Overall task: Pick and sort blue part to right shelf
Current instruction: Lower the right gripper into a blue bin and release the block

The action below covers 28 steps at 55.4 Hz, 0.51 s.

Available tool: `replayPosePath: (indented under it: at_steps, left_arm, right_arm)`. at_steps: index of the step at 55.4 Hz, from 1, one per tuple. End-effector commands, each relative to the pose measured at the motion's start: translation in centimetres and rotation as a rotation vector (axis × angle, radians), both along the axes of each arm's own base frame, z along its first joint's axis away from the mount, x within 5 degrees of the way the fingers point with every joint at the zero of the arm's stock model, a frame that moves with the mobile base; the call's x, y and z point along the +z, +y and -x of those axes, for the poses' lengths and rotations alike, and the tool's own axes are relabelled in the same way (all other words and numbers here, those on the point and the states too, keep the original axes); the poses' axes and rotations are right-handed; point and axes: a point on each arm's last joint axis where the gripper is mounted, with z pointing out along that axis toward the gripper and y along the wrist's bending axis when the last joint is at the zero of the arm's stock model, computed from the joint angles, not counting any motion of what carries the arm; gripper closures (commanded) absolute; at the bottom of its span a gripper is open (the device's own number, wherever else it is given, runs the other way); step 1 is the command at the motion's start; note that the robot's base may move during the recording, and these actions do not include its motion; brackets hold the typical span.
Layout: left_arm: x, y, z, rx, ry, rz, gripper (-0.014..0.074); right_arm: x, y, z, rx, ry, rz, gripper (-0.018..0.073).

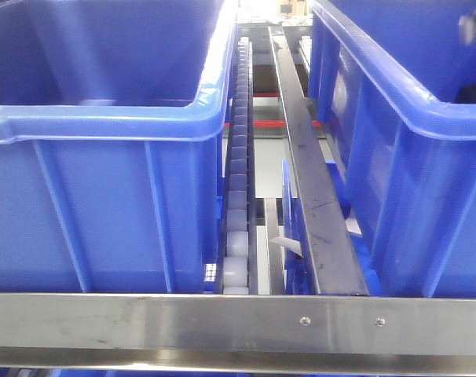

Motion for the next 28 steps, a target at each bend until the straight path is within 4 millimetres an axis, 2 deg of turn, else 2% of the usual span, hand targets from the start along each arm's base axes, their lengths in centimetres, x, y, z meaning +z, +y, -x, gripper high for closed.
replayPosePath:
  at_steps: [1, 5, 10, 13, 19, 28]
  left_arm:
    - [1.5, -0.1, -0.1, -0.012, -0.094, 0.016, 0.0474]
    - [1.5, -0.1, -0.1, -0.012, -0.094, 0.016, 0.0474]
    - [1.5, -0.1, -0.1, -0.012, -0.094, 0.016, 0.0473]
    - [1.5, -0.1, -0.1, -0.012, -0.094, 0.016, 0.0473]
    - [1.5, -0.2, 0.1, -0.019, -0.086, 0.063, 0.0474]
    - [1.2, 0.3, 1.0, -0.004, -0.103, 0.025, 0.0473]
  right_arm:
    - [2.3, -0.3, -0.6, 0.0, -0.114, 0.007, 0.0311]
    - [2.3, -0.3, -0.6, 0.0, -0.11, 0.007, 0.0204]
    - [2.4, -0.3, -0.6, 0.001, -0.102, 0.006, 0.0006]
    - [2.6, -0.3, -0.6, 0.002, -0.093, 0.006, -0.0067]
    - [3.5, -0.3, -0.5, 0.003, -0.099, 0.006, -0.005]
    - [6.4, -0.2, 0.6, 0.004, -0.166, 0.007, -0.0052]
